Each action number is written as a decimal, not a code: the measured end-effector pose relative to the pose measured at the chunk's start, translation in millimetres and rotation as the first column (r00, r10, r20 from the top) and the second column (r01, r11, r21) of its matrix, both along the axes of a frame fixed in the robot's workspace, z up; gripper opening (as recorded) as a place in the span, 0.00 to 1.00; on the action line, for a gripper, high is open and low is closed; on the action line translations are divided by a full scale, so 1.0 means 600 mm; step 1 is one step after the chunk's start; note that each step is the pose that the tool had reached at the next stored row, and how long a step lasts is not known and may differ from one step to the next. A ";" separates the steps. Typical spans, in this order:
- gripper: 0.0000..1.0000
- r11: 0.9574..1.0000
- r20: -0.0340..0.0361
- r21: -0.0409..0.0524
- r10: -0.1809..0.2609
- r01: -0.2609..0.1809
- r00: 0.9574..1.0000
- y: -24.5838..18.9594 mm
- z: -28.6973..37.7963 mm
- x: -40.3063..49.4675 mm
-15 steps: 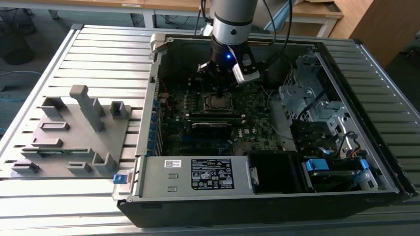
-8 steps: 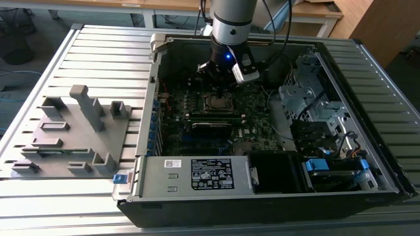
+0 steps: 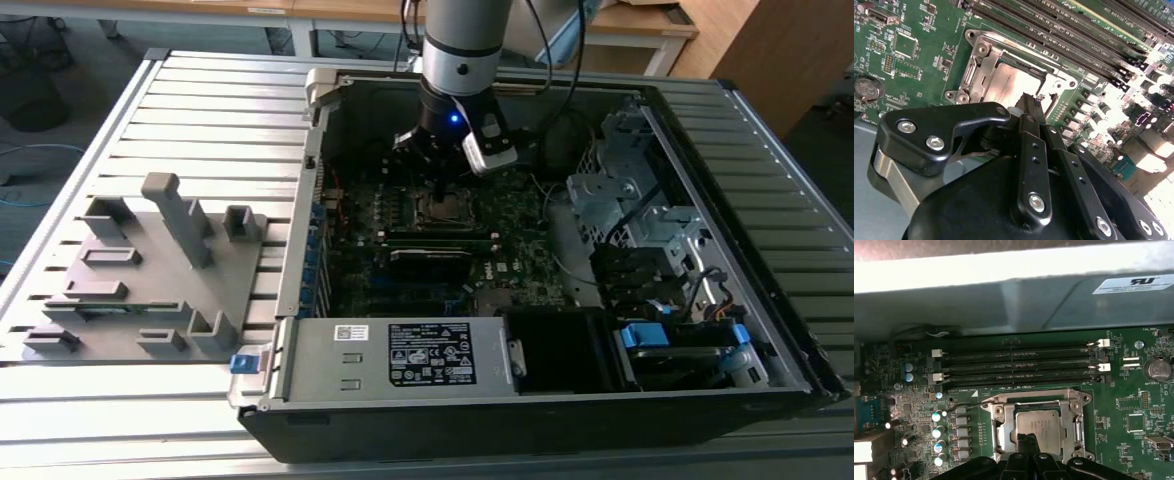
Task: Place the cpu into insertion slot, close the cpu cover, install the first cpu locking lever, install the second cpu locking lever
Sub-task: 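Close the cpu cover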
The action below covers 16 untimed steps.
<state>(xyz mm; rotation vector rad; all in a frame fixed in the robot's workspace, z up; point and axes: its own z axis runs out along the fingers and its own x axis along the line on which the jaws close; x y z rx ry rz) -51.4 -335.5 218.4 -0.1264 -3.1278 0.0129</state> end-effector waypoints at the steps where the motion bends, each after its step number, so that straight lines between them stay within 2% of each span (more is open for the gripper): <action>1: 0.10 1.000 0.000 0.000 0.000 0.000 1.000 0.0000 0.000 0.000; 12: 0.10 1.000 0.009 0.000 0.001 -0.001 1.000 0.0001 -0.012 -0.017; 16: 0.10 1.000 0.011 0.000 0.002 -0.002 1.000 0.0001 -0.013 -0.020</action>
